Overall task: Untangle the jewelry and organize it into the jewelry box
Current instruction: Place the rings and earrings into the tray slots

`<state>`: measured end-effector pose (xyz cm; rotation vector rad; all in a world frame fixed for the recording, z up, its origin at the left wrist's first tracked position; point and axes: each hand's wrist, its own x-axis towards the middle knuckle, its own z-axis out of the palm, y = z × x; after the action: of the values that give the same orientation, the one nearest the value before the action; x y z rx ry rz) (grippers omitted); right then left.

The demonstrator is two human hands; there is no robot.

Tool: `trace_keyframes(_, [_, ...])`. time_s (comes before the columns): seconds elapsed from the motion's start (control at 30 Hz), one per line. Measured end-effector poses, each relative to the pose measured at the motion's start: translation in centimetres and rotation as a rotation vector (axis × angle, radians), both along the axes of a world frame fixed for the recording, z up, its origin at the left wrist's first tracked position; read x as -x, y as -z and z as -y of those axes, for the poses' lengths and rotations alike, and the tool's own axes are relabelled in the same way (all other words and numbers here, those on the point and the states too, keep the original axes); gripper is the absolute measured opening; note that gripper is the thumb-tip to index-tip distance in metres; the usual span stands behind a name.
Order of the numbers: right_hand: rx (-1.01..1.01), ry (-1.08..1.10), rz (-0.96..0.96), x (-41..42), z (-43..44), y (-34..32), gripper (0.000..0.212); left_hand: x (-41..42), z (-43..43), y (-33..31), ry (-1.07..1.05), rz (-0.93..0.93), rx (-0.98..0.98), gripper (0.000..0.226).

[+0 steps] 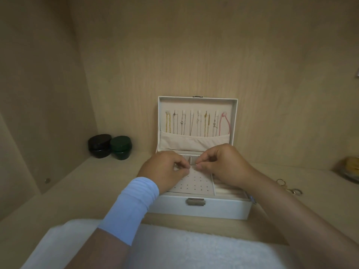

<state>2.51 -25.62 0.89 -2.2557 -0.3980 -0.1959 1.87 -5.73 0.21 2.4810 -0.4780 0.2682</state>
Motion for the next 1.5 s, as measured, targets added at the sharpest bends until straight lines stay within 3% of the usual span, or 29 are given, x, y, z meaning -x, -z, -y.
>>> trace_keyframes(0.07, [-0.058, 0.006, 0.022, -0.1, -0.4, 0.1, 0.009, -0.1, 0.3, -0.1, -0.021, -0.012, 0.038, 0.01])
trace_keyframes(0.23, [-0.368, 0.006, 0.109, 0.2, -1.3, -0.5, 0.008, 0.5, 1.2, -1.4, -0.016, -0.218, 0.605, 0.009])
trace_keyframes(0.37, [-0.482, -0.001, 0.1, 0.7, -1.8, -1.1, 0.009, 1.0, 1.5, -1.9, -0.034, -0.366, 0.885, 0.011])
trace_keyframes(0.43, [-0.507, 0.003, 0.064, 0.7, -1.9, -1.3, 0.008, 0.9, 1.6, -1.9, -0.067, -0.344, 0.958, 0.011])
trace_keyframes(0.67, [-0.317, 0.021, -0.007, 0.6, -0.9, -2.0, 0.004, 1.0, 2.1, -1.3, -0.032, -0.084, 0.709, 0.025])
trace_keyframes(0.8, [-0.086, 0.052, 0.048, 0.3, -0.5, -1.9, 0.012, 0.7, 2.4, -0.6, 0.003, -0.062, 0.624, 0.024])
trace_keyframes(0.97, [-0.012, 0.036, 0.036, -0.2, 0.1, -1.2, 0.006, 0.5, 2.0, -0.4, 0.014, -0.09, 0.551, 0.02])
trace_keyframes(1.07, [0.032, 0.039, 0.056, -0.3, 0.1, -0.3, 0.011, 0.3, 1.3, -0.5, -0.067, 0.011, 0.331, 0.013])
trace_keyframes(1.27, [0.307, 0.044, 0.232, -0.4, -0.1, 1.0, 0.007, -0.1, 0.3, 0.1, -0.052, 0.044, -0.03, 0.012])
trace_keyframes(1.5, [0.504, 0.022, 0.421, 0.0, -0.7, 1.1, 0.002, -0.4, 0.0, 0.3, -0.021, 0.068, -0.044, 0.011])
